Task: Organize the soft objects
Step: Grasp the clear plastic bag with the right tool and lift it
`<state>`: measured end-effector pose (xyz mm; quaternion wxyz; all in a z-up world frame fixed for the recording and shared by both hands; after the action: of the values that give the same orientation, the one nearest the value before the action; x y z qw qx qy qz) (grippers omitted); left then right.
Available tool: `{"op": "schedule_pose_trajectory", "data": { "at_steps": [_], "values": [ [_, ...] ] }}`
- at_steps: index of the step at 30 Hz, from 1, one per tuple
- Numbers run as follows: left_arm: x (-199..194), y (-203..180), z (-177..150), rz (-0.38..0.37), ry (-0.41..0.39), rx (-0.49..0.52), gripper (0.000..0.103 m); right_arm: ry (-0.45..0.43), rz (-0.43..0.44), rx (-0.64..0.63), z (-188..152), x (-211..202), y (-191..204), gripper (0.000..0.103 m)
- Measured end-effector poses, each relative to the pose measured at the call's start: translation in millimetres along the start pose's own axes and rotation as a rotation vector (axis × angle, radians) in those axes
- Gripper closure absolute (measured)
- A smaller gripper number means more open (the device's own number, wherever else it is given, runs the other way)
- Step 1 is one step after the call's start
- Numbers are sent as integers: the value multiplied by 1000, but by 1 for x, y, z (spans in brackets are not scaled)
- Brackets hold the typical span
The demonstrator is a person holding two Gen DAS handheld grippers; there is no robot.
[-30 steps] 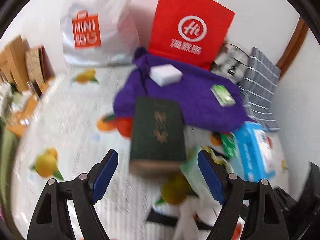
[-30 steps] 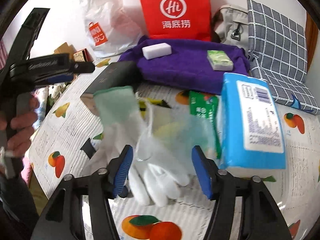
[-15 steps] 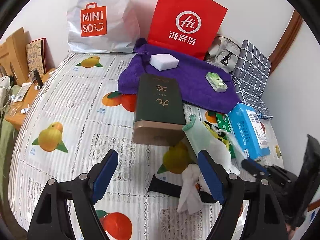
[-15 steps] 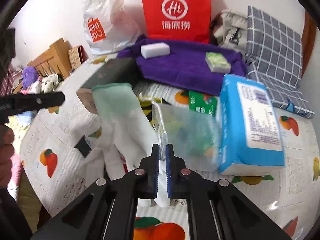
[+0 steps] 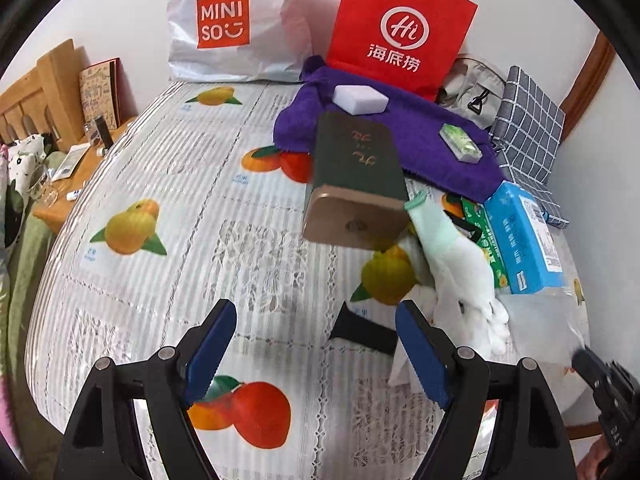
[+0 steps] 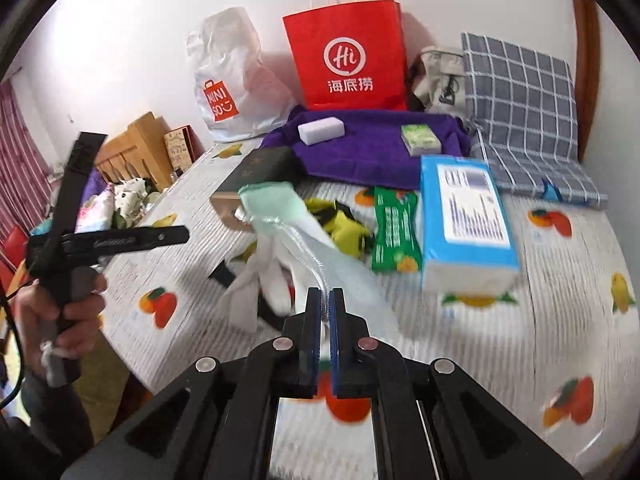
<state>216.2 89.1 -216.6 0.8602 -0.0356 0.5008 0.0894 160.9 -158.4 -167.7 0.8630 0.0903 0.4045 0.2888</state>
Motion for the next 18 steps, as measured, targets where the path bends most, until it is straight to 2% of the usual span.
{"op": "schedule_pose_trajectory", "data": {
  "at_steps": [7,9,10,11,12,14,17,18],
  "values": [
    [7,-10,-17,12,23,7,22,105,-65,6,-55,6,-30,97],
    [10,-14,-21,12,30,15,22,127,-68,9,-69,9,-38,93],
    [12,-16,-23,14,35,19,22,131,-70,7,-73,9,-40,84],
    [13,-17,-25,15,38,23,22,130,-68,-1,-76,10,-41,68],
    [14,-19,-26,14,43,26,22,123,-66,-14,-78,9,-40,61],
    [17,-21,-29,11,50,33,22,97,-58,-49,-76,7,-36,37],
    [18,-24,-29,6,50,35,22,61,-51,-75,-70,6,-30,20],
    [19,-24,-29,6,50,35,22,43,-44,-69,-66,7,-28,19]
  ]
}}
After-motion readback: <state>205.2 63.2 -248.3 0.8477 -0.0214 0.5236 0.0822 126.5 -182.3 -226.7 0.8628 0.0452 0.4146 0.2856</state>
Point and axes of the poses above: each gripper's, at about its wrist camera, not at the fingertips, and x roughly the way its jaws point, y to its left, z to its top, the point moved 9 cm from there along x, roughly the way its jaws point, and after that the axes turned 14 degrees about z, right-handed, at the moved point
